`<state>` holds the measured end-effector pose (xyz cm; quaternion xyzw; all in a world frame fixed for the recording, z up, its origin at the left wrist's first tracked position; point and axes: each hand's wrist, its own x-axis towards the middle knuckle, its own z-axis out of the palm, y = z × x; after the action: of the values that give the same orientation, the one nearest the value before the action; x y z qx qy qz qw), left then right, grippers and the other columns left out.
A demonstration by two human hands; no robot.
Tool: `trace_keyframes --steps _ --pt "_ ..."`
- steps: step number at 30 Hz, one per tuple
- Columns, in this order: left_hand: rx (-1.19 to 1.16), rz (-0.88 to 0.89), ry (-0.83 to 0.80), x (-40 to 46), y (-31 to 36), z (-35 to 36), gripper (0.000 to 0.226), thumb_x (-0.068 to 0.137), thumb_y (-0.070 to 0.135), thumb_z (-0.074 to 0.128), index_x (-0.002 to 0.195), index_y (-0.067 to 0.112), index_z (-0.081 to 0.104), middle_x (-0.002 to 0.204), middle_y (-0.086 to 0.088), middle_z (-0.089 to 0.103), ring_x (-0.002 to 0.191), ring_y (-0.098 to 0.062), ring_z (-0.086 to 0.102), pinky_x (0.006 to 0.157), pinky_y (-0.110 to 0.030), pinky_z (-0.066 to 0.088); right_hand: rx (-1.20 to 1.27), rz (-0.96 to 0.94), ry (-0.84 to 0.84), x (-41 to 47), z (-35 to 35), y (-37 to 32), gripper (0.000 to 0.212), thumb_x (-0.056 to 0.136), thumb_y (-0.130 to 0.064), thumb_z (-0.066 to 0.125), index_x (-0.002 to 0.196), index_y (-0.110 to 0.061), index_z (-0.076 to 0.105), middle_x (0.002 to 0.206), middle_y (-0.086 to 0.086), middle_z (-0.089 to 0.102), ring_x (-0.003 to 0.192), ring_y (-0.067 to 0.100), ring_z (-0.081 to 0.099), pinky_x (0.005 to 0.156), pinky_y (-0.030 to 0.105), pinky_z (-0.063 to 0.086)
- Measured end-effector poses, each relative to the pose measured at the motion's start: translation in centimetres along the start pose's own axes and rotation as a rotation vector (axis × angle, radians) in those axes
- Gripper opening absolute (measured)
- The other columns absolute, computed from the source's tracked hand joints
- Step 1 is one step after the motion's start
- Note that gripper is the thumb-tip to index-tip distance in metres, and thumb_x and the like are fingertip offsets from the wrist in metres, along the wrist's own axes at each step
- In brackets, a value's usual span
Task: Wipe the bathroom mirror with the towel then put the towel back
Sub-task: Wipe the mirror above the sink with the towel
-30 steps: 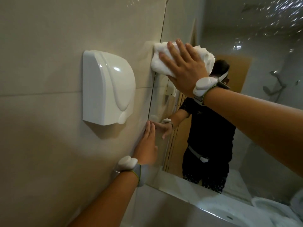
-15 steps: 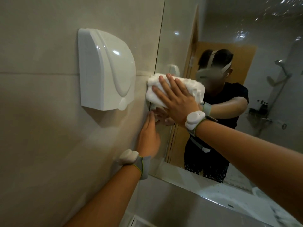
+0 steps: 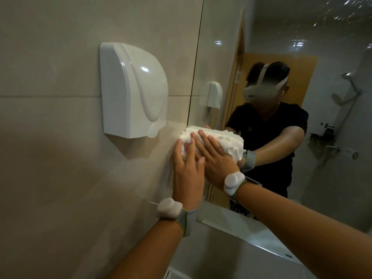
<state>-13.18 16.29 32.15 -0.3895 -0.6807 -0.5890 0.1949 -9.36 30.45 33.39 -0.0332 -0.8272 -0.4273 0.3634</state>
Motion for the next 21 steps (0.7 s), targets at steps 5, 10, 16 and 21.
trace_keyframes --steps 5,10,16,21 --pt "-0.023 -0.043 -0.293 0.4 -0.6 1.6 0.08 0.107 0.048 0.038 0.165 0.018 -0.008 0.174 0.001 -0.018 0.159 -0.016 -0.02 0.133 -0.041 0.004 -0.017 -0.111 -0.027 -0.9 -0.6 0.6 0.071 0.11 -0.031 0.042 0.168 -0.011 0.008 0.175 0.013 0.014 0.162 0.037 0.014 0.131 0.05 0.024" --pt "-0.007 -0.043 -0.372 0.2 -3.4 1.1 0.077 0.107 0.049 0.035 0.165 0.021 -0.007 0.174 0.009 -0.015 0.16 -0.009 -0.012 0.132 -0.044 0.017 -0.22 -0.289 -0.009 -3.0 -0.2 3.3 0.067 0.109 -0.023 0.034 0.167 -0.005 0.008 0.175 0.018 0.013 0.161 0.038 0.016 0.132 0.049 0.017" --pt "0.023 0.052 -0.336 0.1 -4.4 1.3 0.067 0.108 0.048 0.031 0.166 0.031 0.002 0.175 0.008 -0.009 0.162 -0.013 -0.004 0.128 -0.047 0.029 -0.109 -0.122 -0.006 -2.8 0.4 1.3 0.062 0.112 -0.033 0.034 0.168 -0.014 0.015 0.174 0.019 0.016 0.159 0.045 0.02 0.128 0.059 0.016" --pt "0.127 0.052 -0.329 -1.1 -6.1 2.1 0.07 0.106 0.051 0.033 0.166 0.028 0.005 0.176 0.006 -0.009 0.161 -0.012 -0.005 0.126 -0.045 0.032 -0.039 -0.017 0.039 -4.4 1.9 -1.9 0.056 0.113 -0.026 0.035 0.165 -0.009 0.026 0.17 0.019 0.029 0.156 0.042 0.029 0.129 0.056 0.024"
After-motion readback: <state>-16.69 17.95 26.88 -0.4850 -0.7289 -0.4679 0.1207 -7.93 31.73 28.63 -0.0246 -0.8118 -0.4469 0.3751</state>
